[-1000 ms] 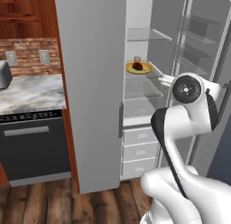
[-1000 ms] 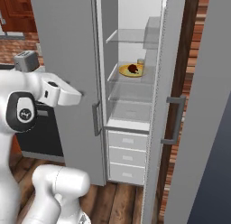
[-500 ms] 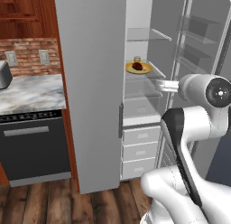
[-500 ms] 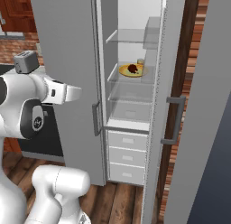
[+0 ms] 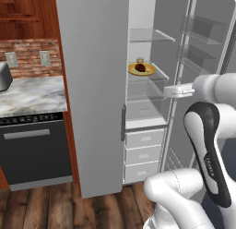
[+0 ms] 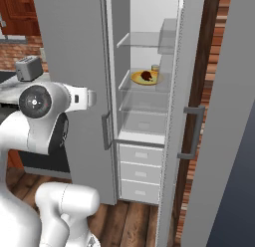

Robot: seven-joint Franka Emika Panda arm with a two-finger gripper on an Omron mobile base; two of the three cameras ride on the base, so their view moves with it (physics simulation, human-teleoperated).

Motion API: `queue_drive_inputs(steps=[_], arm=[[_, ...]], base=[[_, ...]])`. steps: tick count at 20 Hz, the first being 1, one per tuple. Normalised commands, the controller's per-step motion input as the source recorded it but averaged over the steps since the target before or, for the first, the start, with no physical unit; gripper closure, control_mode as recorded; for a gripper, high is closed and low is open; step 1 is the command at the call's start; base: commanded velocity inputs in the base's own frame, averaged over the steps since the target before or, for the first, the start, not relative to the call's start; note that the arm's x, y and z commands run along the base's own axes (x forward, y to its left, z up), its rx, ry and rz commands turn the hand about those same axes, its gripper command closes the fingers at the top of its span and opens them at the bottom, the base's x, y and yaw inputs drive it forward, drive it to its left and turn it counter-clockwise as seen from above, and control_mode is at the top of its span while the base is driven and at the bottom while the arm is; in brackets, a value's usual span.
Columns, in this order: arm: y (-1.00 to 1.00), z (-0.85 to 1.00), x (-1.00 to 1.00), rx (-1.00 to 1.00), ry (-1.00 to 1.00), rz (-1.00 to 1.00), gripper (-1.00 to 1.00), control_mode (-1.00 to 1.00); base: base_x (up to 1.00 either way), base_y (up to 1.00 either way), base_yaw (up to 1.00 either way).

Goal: Retrieve the steak from the fridge and place it on the saucepan with marinade on the stove.

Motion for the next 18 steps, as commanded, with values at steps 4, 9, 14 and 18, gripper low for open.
queue_drive_inputs(steps=[4,9,14,18], arm=[[0.16,0.0,0.0,0.0,0.0,0.01,-1.0,-1.0],[0.03,0.0,0.0,0.0,0.04,0.0,-1.0,-1.0],[0.0,0.03,-0.1,0.0,0.08,-0.08,-1.0,-1.0],[0.0,0.04,-0.21,0.0,0.11,-0.19,-1.0,-1.0]], base=[[0.0,0.0,0.0],[0.0,0.0,0.0],[0.0,0.0,0.0],[0.0,0.0,0.0]])
